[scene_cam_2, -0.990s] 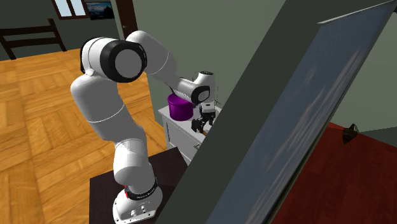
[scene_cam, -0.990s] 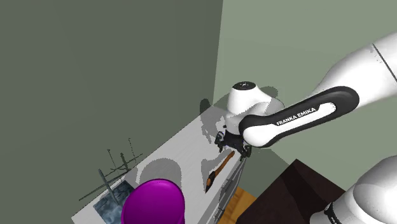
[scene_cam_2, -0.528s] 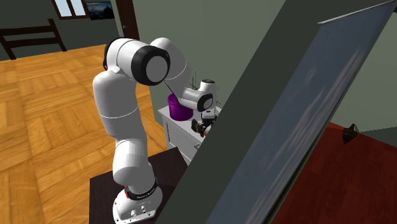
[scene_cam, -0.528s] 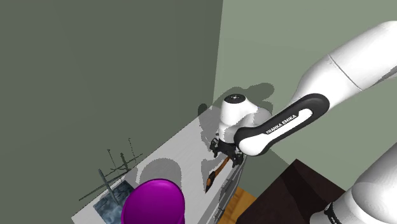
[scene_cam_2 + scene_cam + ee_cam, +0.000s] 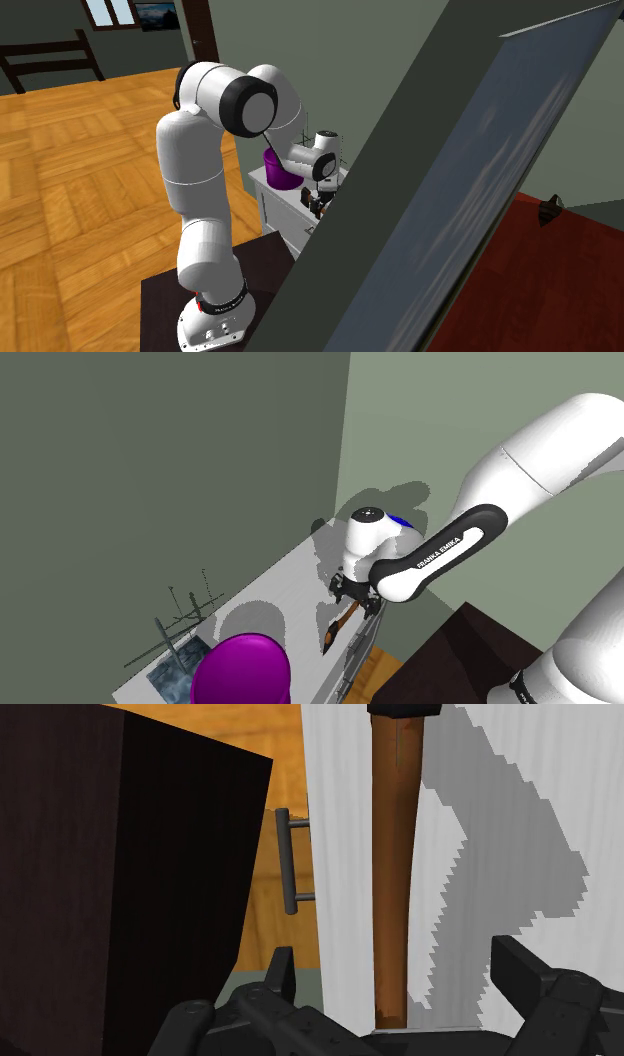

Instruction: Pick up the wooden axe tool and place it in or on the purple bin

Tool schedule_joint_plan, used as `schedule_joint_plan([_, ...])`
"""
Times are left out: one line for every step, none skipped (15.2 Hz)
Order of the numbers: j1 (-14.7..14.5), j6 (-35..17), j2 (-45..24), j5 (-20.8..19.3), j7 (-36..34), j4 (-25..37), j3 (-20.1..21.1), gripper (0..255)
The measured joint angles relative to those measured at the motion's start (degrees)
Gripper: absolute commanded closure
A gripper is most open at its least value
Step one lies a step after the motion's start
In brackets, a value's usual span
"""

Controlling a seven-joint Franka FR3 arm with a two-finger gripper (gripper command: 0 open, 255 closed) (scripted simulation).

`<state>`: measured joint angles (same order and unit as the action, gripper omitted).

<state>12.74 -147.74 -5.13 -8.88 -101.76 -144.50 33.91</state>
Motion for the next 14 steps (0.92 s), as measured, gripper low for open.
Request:
schedule_joint_plan([0.0, 0.0, 0.0, 0.0, 0.0, 0.0, 0.0, 0])
schedule_joint_plan([0.0, 0.0, 0.0, 0.0, 0.0, 0.0, 0.0, 255])
schedule_joint_plan([0.0, 0.0, 0.0, 0.0, 0.0, 0.0, 0.0, 255])
schedule_joint_plan([0.0, 0.0, 0.0, 0.0, 0.0, 0.0, 0.0, 255])
schedule_joint_plan([0.0, 0.0, 0.0, 0.0, 0.0, 0.0, 0.0, 255])
schedule_joint_plan([0.0, 0.0, 0.0, 0.0, 0.0, 0.0, 0.0, 255])
schedule_joint_plan([0.0, 0.0, 0.0, 0.0, 0.0, 0.0, 0.0, 255])
schedule_joint_plan([0.0, 0.0, 0.0, 0.0, 0.0, 0.0, 0.0, 255])
schedule_joint_plan([0.0, 0.0, 0.0, 0.0, 0.0, 0.0, 0.0, 255])
schedule_joint_plan([0.0, 0.0, 0.0, 0.0, 0.0, 0.0, 0.0, 255])
schedule_joint_plan([0.0, 0.0, 0.0, 0.0, 0.0, 0.0, 0.0, 255])
schedule_joint_plan([0.0, 0.0, 0.0, 0.0, 0.0, 0.0, 0.0, 255])
schedule_joint_plan([0.1, 0.3, 0.4, 0.5, 0.4, 0.0, 0.1, 255])
schedule_joint_plan([0.2, 0.8, 1.0, 1.1, 0.9, 0.0, 0.2, 255])
